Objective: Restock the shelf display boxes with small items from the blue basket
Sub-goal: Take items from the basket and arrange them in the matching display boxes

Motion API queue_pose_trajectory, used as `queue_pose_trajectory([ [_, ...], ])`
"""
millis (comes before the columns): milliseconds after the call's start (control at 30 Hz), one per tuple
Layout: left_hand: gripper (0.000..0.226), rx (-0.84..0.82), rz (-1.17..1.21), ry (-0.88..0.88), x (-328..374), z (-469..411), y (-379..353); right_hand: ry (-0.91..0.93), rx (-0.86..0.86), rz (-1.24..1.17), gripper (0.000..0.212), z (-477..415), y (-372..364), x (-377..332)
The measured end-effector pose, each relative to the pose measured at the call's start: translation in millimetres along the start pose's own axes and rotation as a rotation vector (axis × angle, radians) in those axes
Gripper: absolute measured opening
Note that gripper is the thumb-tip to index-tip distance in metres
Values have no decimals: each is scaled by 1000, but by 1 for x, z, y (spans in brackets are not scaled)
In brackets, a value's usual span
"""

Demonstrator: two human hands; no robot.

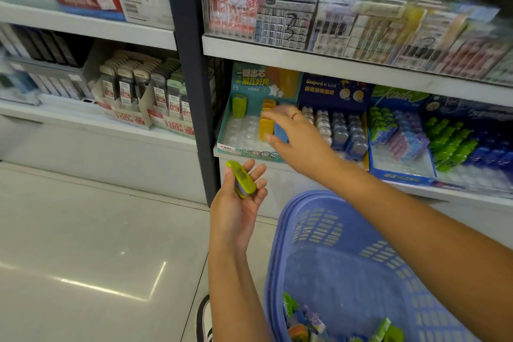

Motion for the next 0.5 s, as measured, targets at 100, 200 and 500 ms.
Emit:
queue_pose_trajectory([
  [100, 43, -27, -11, 7, 0, -2, -2, 19, -73, -216, 33, 33, 5, -17],
  [200, 27, -81, -146, -68, 3, -4, -12, 115, -173, -98, 46, 52, -4, -31],
  [500, 31, 111, -917, -700, 56, -8, -49, -317, -94, -743, 13, 17, -8, 0],
])
Point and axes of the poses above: each hand's wrist, its own z-axis away from the middle knuckle, its own y-axis out of the back of the hand, x = y × z, the point moved 8 cm from there along -z, towards the middle knuckle, and after that the axes turned 3 degrees about x, right-handed, at the moved point
